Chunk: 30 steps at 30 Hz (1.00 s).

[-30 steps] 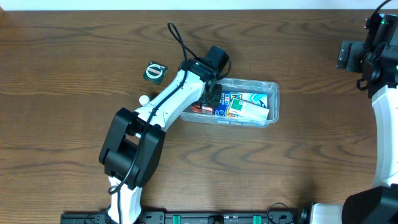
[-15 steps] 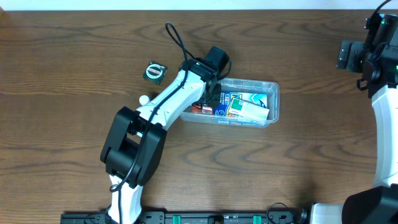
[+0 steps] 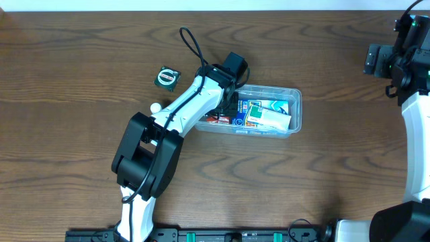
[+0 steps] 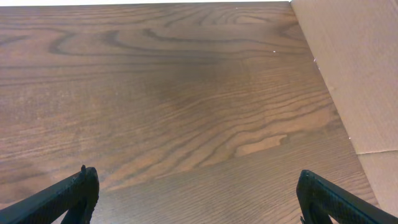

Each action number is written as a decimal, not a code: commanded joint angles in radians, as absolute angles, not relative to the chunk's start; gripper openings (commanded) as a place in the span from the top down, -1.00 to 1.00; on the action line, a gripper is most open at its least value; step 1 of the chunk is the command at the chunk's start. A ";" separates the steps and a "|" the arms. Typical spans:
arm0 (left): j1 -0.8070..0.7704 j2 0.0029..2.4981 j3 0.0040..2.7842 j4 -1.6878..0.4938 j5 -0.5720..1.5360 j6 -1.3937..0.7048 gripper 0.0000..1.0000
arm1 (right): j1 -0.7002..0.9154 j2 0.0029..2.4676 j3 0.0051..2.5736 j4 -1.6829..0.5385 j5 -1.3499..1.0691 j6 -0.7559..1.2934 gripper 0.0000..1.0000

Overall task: Pack container
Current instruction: 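Lower the red box into the container's left end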

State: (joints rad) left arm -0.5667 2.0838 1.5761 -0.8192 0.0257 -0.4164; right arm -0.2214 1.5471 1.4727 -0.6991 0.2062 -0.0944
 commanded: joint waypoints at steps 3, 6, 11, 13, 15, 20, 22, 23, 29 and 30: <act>-0.565 2.095 1.562 -0.823 0.017 -0.437 -0.10 | -0.230 1.545 1.470 -0.700 0.210 -0.083 -0.99; -0.556 2.095 1.562 -0.820 0.018 -0.458 -0.10 | -0.230 1.545 1.470 -0.700 0.210 -0.083 -0.99; -0.553 2.095 1.562 -0.824 0.019 -0.463 -0.10 | -0.230 1.545 1.470 -0.700 0.210 -0.083 -0.99; -0.555 2.095 1.562 -0.824 0.031 -0.462 -0.10 | -0.230 1.545 1.470 -0.700 0.210 -0.083 -0.99; -0.555 2.095 1.562 -0.821 0.047 -0.462 -0.10 | -0.230 1.545 1.471 -0.700 0.210 -0.083 -0.99; -0.556 2.095 1.562 -0.820 0.064 -0.462 -0.10 | -0.230 1.545 1.471 -0.700 0.210 -0.083 -0.99; -0.556 2.095 1.562 -0.820 0.070 -0.462 -0.10 | -0.230 1.545 1.471 -0.700 0.210 -0.083 -0.99; -0.556 2.095 1.562 -0.820 0.079 -0.462 -0.10 | -0.230 1.545 1.471 -0.700 0.210 -0.083 -0.98; -0.556 2.095 1.562 -0.813 0.083 -0.462 -0.11 | -0.230 1.545 1.470 -0.700 0.210 -0.083 -0.99; -0.556 2.095 1.562 -0.811 0.083 -0.462 -0.10 | -0.230 1.545 1.470 -0.700 0.210 -0.083 -0.99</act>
